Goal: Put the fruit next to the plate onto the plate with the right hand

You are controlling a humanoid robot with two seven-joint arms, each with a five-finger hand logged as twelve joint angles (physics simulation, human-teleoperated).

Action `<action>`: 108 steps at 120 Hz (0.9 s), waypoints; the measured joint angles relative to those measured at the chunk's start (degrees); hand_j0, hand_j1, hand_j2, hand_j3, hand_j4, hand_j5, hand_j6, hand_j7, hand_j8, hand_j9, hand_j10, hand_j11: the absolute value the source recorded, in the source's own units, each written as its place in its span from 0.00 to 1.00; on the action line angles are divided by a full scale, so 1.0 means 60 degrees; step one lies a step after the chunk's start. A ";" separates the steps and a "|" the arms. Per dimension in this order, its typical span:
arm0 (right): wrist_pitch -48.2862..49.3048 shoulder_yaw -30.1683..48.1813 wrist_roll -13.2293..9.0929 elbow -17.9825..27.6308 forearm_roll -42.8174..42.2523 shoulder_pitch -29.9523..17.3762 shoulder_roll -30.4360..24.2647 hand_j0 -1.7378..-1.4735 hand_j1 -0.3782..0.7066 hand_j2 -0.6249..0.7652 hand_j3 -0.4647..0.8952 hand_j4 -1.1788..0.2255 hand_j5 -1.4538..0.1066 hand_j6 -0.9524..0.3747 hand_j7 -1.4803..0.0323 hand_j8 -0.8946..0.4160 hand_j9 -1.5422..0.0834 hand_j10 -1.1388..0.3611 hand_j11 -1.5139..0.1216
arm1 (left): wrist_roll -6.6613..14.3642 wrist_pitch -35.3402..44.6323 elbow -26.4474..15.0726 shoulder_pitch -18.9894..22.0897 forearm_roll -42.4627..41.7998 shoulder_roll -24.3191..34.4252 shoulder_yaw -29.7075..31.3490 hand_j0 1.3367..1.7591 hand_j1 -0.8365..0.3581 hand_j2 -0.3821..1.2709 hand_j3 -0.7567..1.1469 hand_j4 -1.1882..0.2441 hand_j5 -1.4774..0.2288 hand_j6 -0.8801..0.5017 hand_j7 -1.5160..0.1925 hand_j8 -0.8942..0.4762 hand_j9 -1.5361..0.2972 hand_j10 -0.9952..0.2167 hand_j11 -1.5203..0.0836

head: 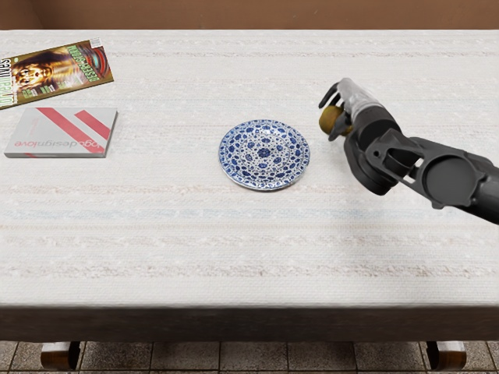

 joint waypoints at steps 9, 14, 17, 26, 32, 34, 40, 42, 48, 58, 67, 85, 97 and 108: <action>0.0151 0.0118 -0.0005 0.0004 0.0003 0.0120 0.0069 0.30 0.61 0.76 0.34 0.38 0.37 0.34 0.41 0.34 0.43 0.33 0.41 | 0.0000 -0.0003 0.0000 0.0000 0.0000 0.0000 -0.0001 0.76 0.99 0.23 0.40 0.83 0.86 0.64 0.89 0.65 0.84 0.82 0.95; 0.0198 0.0155 -0.0004 0.0004 0.0006 0.0168 0.0142 0.30 0.61 0.75 0.34 0.38 0.37 0.34 0.41 0.35 0.42 0.33 0.41 | 0.0000 -0.0003 0.0000 0.0000 0.0000 0.0000 -0.0003 0.76 0.99 0.23 0.40 0.83 0.86 0.64 0.89 0.65 0.84 0.82 0.95; 0.0218 0.0171 -0.0002 0.0005 0.0010 0.0189 0.0187 0.30 0.61 0.75 0.34 0.38 0.36 0.35 0.41 0.35 0.42 0.33 0.40 | 0.0000 -0.0002 0.0000 0.0000 0.0000 0.0000 -0.0002 0.76 0.99 0.23 0.40 0.83 0.86 0.64 0.89 0.65 0.84 0.82 0.95; 0.0257 0.0202 -0.0003 0.0006 0.0007 0.0229 0.0314 0.30 0.62 0.75 0.34 0.37 0.36 0.35 0.40 0.35 0.42 0.33 0.40 | 0.0000 -0.0004 0.0000 0.0000 0.0000 0.0000 -0.0002 0.76 0.99 0.23 0.40 0.83 0.86 0.64 0.89 0.65 0.84 0.82 0.95; 0.0271 0.0214 -0.0002 0.0006 -0.0003 0.0243 0.0429 0.30 0.61 0.74 0.34 0.37 0.36 0.35 0.40 0.35 0.42 0.34 0.40 | 0.0000 -0.0004 0.0000 0.0000 0.0000 0.0000 -0.0002 0.76 0.99 0.23 0.40 0.83 0.86 0.64 0.89 0.65 0.84 0.82 0.95; 0.0275 0.0217 -0.0005 0.0006 -0.0009 0.0245 0.0469 0.30 0.61 0.75 0.34 0.37 0.36 0.35 0.40 0.35 0.42 0.33 0.40 | 0.0000 -0.0005 0.0000 0.0000 0.0000 0.0000 -0.0003 0.76 0.99 0.23 0.40 0.83 0.86 0.64 0.89 0.65 0.84 0.82 0.95; 0.0281 0.0220 -0.0004 0.0006 -0.0013 0.0247 0.0601 0.30 0.61 0.76 0.34 0.37 0.36 0.35 0.40 0.35 0.42 0.33 0.40 | 0.0000 -0.0004 0.0000 0.0000 0.0000 0.0000 -0.0001 0.76 0.99 0.23 0.40 0.83 0.86 0.64 0.89 0.65 0.84 0.82 0.95; 0.0284 0.0220 -0.0004 0.0006 -0.0014 0.0247 0.0647 0.30 0.62 0.76 0.34 0.37 0.36 0.35 0.40 0.35 0.42 0.33 0.40 | 0.0000 -0.0004 0.0000 0.0000 0.0000 0.0000 -0.0002 0.76 0.99 0.23 0.40 0.83 0.86 0.64 0.89 0.65 0.84 0.82 0.95; 0.0287 0.0219 0.0001 0.0007 -0.0008 0.0238 0.0775 0.30 0.61 0.74 0.34 0.37 0.36 0.35 0.40 0.35 0.41 0.34 0.39 | 0.0000 -0.0002 0.0000 0.0000 0.0000 0.0000 0.0000 0.76 0.99 0.23 0.40 0.83 0.86 0.64 0.89 0.65 0.84 0.82 0.95; 0.0291 0.0206 0.0004 0.0007 -0.0005 0.0200 0.0949 0.30 0.60 0.72 0.34 0.37 0.35 0.35 0.40 0.36 0.41 0.34 0.39 | 0.0000 -0.0003 0.0000 0.0000 0.0000 0.0000 -0.0001 0.76 0.99 0.23 0.40 0.83 0.86 0.64 0.89 0.65 0.84 0.82 0.95; 0.0287 0.0185 0.0003 0.0006 -0.0019 0.0168 0.1082 0.30 0.59 0.71 0.34 0.37 0.35 0.35 0.40 0.36 0.40 0.34 0.39 | 0.0000 0.0000 0.0000 0.0000 0.0000 0.0000 -0.0003 0.76 0.99 0.23 0.40 0.83 0.86 0.64 0.89 0.65 0.84 0.82 0.95; 0.0282 0.0134 0.0003 0.0006 -0.0021 0.0131 0.1424 0.31 0.58 0.71 0.34 0.37 0.35 0.34 0.40 0.35 0.40 0.33 0.38 | 0.0000 0.0000 0.0000 0.0000 0.0000 0.0000 0.0001 0.76 0.99 0.23 0.40 0.83 0.86 0.64 0.89 0.65 0.84 0.82 0.95; 0.0296 0.0122 0.0004 -0.0001 -0.0012 0.0124 0.1690 0.31 0.58 0.70 0.34 0.37 0.35 0.35 0.40 0.36 0.40 0.34 0.38 | 0.0000 -0.0001 0.0000 0.0000 0.0000 0.0000 -0.0001 0.76 0.99 0.23 0.40 0.83 0.86 0.64 0.89 0.65 0.84 0.82 0.95; 0.0309 0.0109 0.0004 -0.0004 -0.0012 0.0113 0.1865 0.31 0.58 0.69 0.34 0.37 0.35 0.35 0.40 0.35 0.40 0.34 0.39 | 0.0000 0.0000 0.0000 0.0000 0.0000 0.0000 -0.0003 0.76 0.99 0.23 0.40 0.83 0.86 0.64 0.89 0.65 0.84 0.82 0.95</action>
